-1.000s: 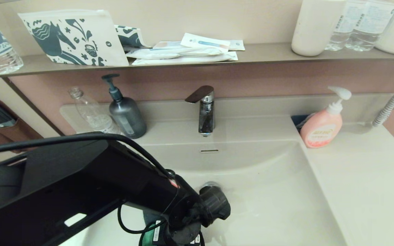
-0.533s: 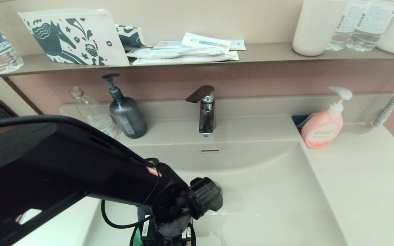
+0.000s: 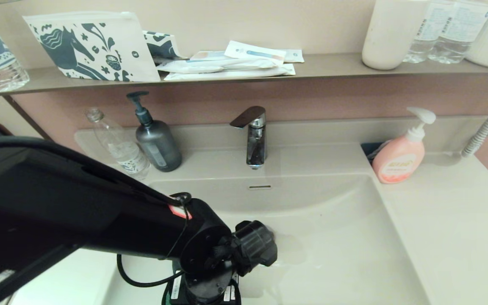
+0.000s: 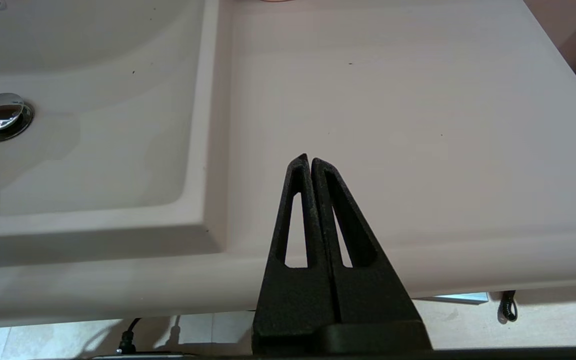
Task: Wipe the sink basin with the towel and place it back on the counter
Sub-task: Wipe the sink
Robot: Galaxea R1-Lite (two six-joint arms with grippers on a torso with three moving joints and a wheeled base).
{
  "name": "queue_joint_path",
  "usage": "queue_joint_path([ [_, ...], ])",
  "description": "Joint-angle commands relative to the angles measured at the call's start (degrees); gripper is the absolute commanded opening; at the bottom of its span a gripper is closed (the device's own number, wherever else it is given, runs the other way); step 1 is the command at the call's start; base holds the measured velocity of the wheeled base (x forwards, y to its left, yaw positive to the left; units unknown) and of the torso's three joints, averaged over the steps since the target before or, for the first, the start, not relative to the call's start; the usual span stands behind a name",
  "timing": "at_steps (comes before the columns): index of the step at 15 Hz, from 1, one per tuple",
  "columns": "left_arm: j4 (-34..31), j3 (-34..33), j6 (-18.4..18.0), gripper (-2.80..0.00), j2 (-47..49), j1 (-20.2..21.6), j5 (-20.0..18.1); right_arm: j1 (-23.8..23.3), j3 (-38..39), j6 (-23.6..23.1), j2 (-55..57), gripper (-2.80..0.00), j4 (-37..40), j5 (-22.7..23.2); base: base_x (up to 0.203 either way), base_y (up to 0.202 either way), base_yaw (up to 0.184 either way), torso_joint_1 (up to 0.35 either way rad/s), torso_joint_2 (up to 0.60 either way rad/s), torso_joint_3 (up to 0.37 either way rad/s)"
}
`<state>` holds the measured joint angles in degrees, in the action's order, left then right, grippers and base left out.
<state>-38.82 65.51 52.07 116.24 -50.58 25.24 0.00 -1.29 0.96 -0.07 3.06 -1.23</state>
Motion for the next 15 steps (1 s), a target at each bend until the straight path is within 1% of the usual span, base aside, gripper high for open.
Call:
queue_joint_path([
  [1, 2.85, -0.97, 0.67, -2.8, 0.53, 0.39, -0.64, 0.0, 0.06, 0.0, 0.07, -2.8, 0.02, 0.0, 0.0, 0.0, 0.0, 0.0, 0.0, 0.0],
  [2, 6.36, -1.1, 0.75, -2.8, 1.42, 0.49, -2.6, 0.0, -0.02, 0.0, 0.07, -2.8, 0.02, -0.08, 0.0, 0.0, 0.0, 0.0, 0.0, 0.0],
  [3, 8.18, -0.04, 0.77, -2.8, 2.51, 0.07, -4.83, 0.0, 0.03, 0.0, 0.07, -2.8, 0.02, -0.01, 0.0, 0.0, 0.0, 0.0, 0.0, 0.0],
  [4, 8.36, 2.2, 1.11, -2.8, 3.59, -1.18, -5.47, 0.0, -0.01, 0.0, 0.07, -2.8, 0.02, 0.0, 0.0, 0.0, 0.0, 0.0, 0.0, 0.0],
  [7, 7.15, 9.01, 4.91, -2.8, 7.24, -6.46, -6.18, 0.0, -0.03, 0.0, 0.07, -2.8, 0.02, 0.0, 0.0, 0.0, 0.0, 0.0, 0.0, 0.0],
  [9, 4.65, 15.76, 7.26, -2.8, 9.56, -8.27, -6.43, 0.01, -0.02, 0.0, 0.07, -2.8, 0.02, 0.0, 0.0, 0.0, 0.0, 0.0, 0.0, 0.0],
  [10, 2.44, 20.35, 8.23, -2.8, 10.62, -9.02, -6.5, 0.0, -0.03, 0.0, 0.07, -2.8, 0.02, -0.02, 0.0, 0.0, 0.0, 0.0, 0.0, 0.0],
  [14, -8.93, 39.91, 10.91, -2.8, 15.98, -11.66, -6.52, 0.0, -0.02, 0.0, 0.07, -2.8, 0.1, -0.09, 0.0, 0.0, 0.0, 0.0, 0.0, 0.0],
  [15, -11.43, 43.8, 11.26, -2.8, 17.38, -12.36, -6.52, 0.0, -0.03, 0.0, 0.07, -2.8, 0.02, 0.0, 0.0, 0.0, 0.0, 0.0, 0.0, 0.0],
])
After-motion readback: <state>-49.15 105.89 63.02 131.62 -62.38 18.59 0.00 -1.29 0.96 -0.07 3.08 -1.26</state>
